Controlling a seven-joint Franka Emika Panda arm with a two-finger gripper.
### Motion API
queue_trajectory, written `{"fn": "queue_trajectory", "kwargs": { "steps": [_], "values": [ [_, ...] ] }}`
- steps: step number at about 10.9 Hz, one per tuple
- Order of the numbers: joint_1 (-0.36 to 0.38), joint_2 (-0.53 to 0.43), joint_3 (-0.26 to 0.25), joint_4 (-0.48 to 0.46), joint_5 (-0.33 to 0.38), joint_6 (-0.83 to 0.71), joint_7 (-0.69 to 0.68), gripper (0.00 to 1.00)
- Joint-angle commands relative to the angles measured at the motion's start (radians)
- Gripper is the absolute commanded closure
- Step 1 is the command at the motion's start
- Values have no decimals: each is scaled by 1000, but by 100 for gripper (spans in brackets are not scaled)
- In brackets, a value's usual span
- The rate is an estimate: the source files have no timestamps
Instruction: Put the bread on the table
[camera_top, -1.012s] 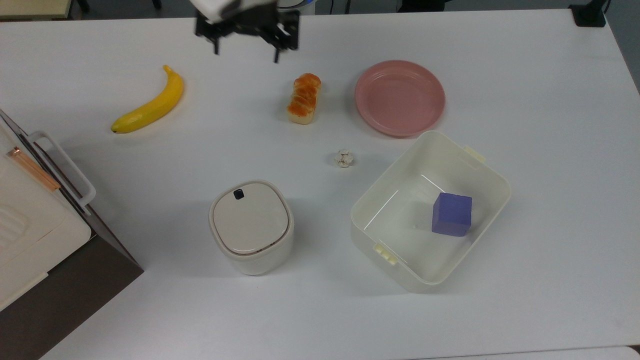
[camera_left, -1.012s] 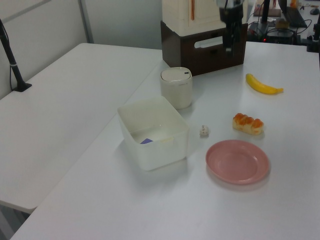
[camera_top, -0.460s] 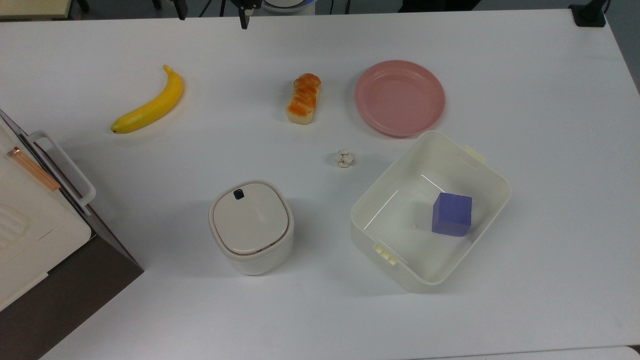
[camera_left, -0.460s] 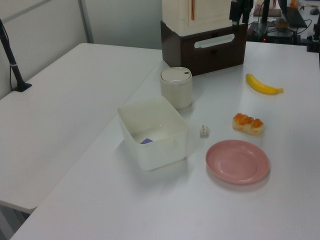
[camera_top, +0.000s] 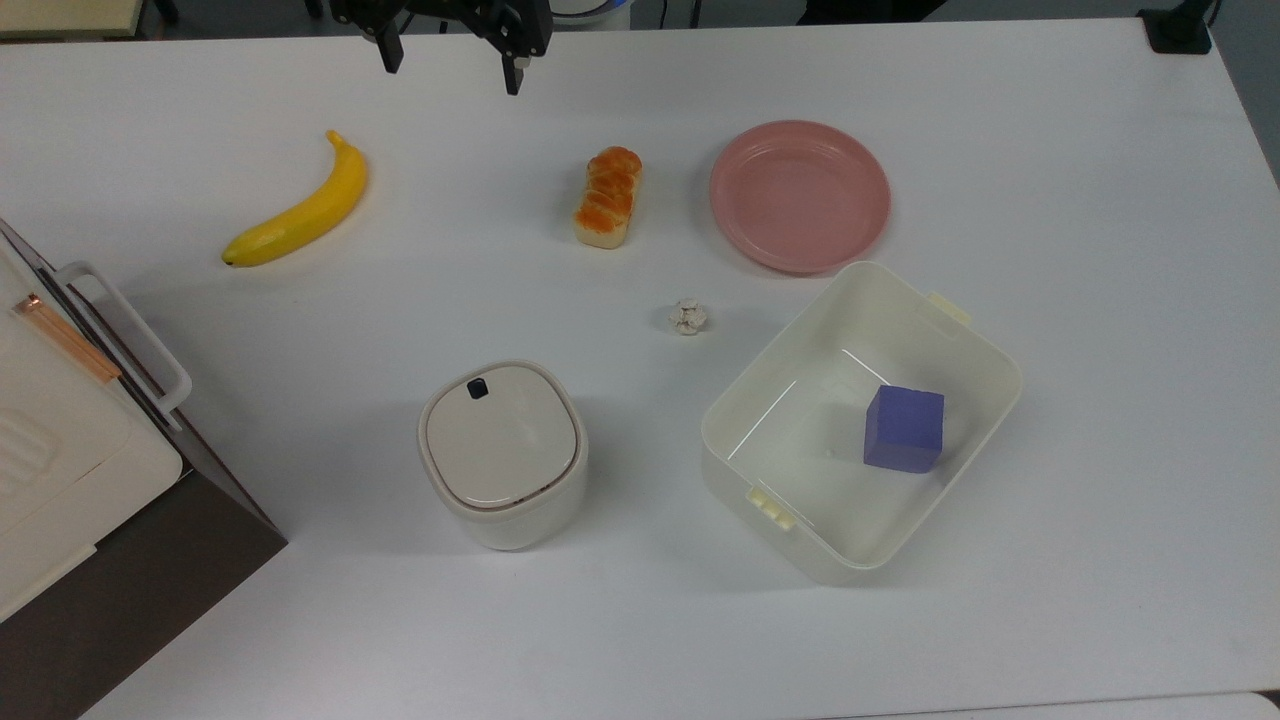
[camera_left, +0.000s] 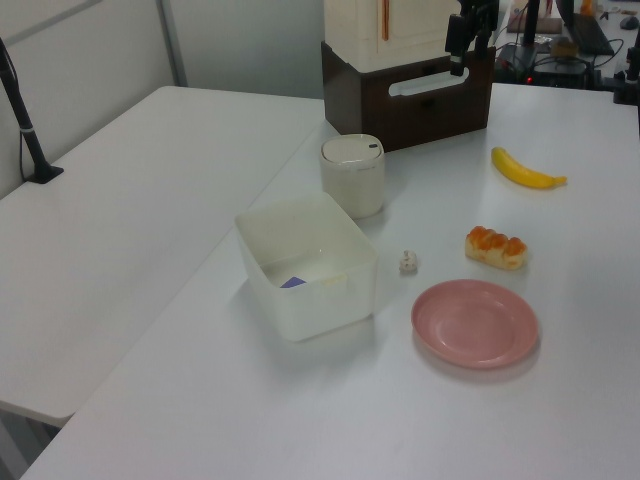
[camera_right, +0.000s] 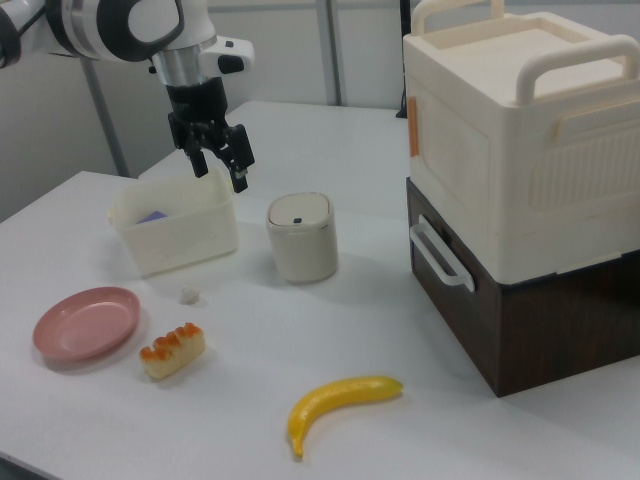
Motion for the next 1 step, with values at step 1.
{"fn": "queue_trajectory", "kwargs": {
  "steps": [1],
  "values": [
    [8,-33,1,-38,9,22,20,0]
  ]
}}
